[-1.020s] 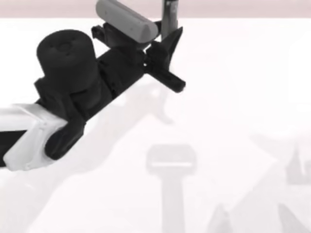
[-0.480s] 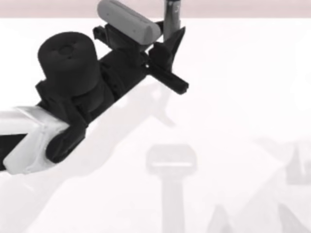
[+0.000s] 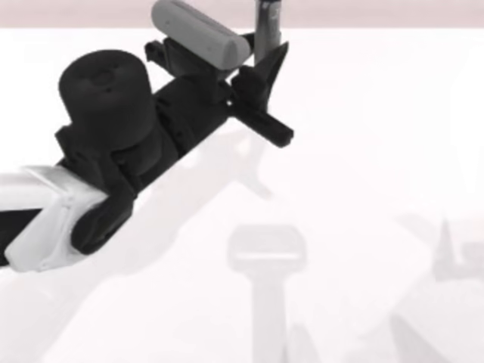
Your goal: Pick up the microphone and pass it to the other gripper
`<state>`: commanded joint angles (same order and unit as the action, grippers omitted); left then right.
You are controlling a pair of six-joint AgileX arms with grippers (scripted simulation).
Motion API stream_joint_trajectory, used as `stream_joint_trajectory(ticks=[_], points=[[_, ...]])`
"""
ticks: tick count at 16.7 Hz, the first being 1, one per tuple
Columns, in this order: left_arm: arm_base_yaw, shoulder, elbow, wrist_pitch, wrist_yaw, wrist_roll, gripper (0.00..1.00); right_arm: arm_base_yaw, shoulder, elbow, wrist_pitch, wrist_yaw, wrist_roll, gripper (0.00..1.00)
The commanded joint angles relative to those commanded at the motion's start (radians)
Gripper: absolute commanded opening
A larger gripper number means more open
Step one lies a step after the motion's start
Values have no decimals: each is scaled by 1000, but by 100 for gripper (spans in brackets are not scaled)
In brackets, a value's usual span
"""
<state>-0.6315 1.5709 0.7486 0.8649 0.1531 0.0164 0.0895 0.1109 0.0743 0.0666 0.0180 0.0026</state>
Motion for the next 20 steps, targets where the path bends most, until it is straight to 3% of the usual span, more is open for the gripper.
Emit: stream_joint_trajectory(ticks=[13,16,20], points=[[0,0,0,0,0,0,0,588,952,486,434,132,21,100],[0,0,0,0,0,0,0,669,1071,556,497,150,23,100],[0,0,0,0,0,0,0,692,1105,577,517,155,24,100]])
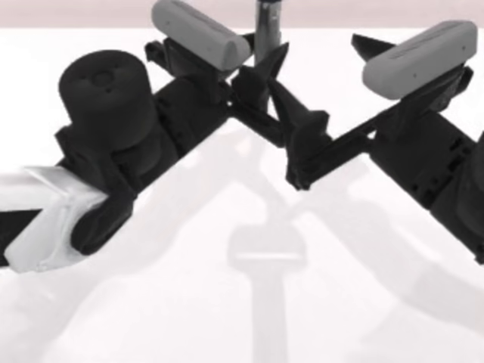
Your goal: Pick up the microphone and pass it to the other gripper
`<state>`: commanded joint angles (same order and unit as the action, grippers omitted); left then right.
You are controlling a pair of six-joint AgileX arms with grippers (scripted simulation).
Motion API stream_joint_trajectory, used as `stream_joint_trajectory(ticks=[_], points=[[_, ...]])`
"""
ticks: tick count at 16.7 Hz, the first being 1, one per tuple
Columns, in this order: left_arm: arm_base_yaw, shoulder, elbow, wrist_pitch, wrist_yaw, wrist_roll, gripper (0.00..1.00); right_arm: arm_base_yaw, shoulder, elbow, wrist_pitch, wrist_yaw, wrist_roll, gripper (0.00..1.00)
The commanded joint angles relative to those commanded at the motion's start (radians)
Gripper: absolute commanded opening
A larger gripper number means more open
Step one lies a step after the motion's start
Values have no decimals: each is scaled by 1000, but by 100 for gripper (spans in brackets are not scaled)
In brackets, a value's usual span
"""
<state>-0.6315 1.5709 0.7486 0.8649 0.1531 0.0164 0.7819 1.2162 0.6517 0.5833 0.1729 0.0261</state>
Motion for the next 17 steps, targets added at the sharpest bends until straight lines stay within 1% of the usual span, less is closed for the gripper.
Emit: stream_joint_trajectory(ticks=[4,8,12,14,17], points=[[0,0,0,0,0,0,0,-5,13,11,2,-4,0,100],[0,0,0,0,0,0,0,-19,168,143,28,-17,1,100],[0,0,0,0,0,0,0,-44,355,297,54,-38,2,100],[0,0,0,0,0,0,0,-51,397,338,59,-45,2,100],[0,0,0,0,0,0,0,-52,402,343,60,-46,2,100]])
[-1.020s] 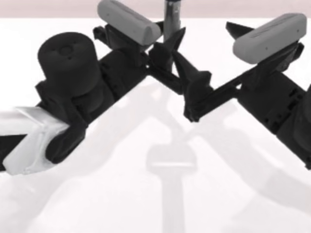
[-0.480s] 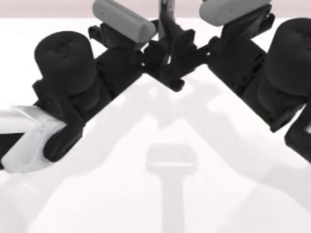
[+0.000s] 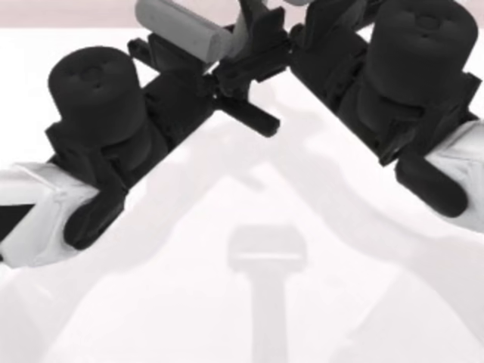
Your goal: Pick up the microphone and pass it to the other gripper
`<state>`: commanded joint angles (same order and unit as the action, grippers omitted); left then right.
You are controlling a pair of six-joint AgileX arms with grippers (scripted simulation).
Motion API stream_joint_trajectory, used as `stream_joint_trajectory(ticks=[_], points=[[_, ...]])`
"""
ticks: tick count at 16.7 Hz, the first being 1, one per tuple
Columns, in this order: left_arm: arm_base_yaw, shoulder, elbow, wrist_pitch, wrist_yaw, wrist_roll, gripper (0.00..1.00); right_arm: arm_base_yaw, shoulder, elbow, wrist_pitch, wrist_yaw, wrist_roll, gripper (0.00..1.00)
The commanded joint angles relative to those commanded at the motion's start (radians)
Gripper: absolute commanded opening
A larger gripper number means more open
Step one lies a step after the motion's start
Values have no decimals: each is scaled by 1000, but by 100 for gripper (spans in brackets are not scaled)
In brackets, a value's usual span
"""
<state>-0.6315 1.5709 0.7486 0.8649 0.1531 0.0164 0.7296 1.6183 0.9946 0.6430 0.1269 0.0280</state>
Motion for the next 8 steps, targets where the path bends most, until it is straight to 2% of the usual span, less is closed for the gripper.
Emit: stream_joint_trajectory(ticks=[1,8], points=[[0,0,0,0,0,0,0,0,0,0,0,0,0,100],[0,0,0,0,0,0,0,0,0,0,0,0,0,47]])
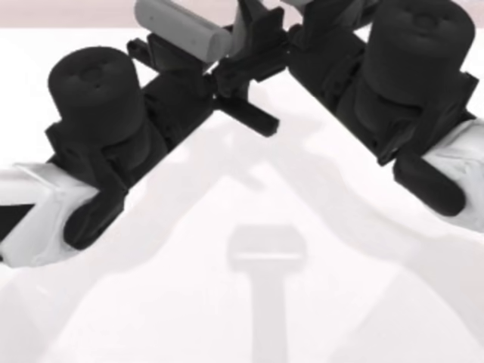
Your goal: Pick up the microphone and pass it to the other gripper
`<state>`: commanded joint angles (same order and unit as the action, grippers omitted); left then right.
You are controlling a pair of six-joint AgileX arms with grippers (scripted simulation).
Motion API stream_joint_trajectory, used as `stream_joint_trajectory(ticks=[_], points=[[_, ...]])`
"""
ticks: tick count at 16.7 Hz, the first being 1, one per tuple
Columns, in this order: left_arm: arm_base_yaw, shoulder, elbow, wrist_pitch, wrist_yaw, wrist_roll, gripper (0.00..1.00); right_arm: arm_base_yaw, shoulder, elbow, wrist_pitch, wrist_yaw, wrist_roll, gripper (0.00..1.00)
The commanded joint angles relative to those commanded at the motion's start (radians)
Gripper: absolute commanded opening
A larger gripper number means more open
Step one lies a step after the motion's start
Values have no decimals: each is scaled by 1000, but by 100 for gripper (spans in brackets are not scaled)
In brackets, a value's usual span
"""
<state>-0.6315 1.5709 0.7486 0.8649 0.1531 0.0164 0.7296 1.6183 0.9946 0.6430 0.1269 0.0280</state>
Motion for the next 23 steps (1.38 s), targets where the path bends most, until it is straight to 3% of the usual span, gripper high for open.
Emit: stream_joint_trajectory(ticks=[6,15,23], points=[[0,0,0,0,0,0,0,0,0,0,0,0,0,2],[0,0,0,0,0,0,0,0,0,0,0,0,0,0],[0,0,0,0,0,0,60,0,0,0,0,0,0,0]])
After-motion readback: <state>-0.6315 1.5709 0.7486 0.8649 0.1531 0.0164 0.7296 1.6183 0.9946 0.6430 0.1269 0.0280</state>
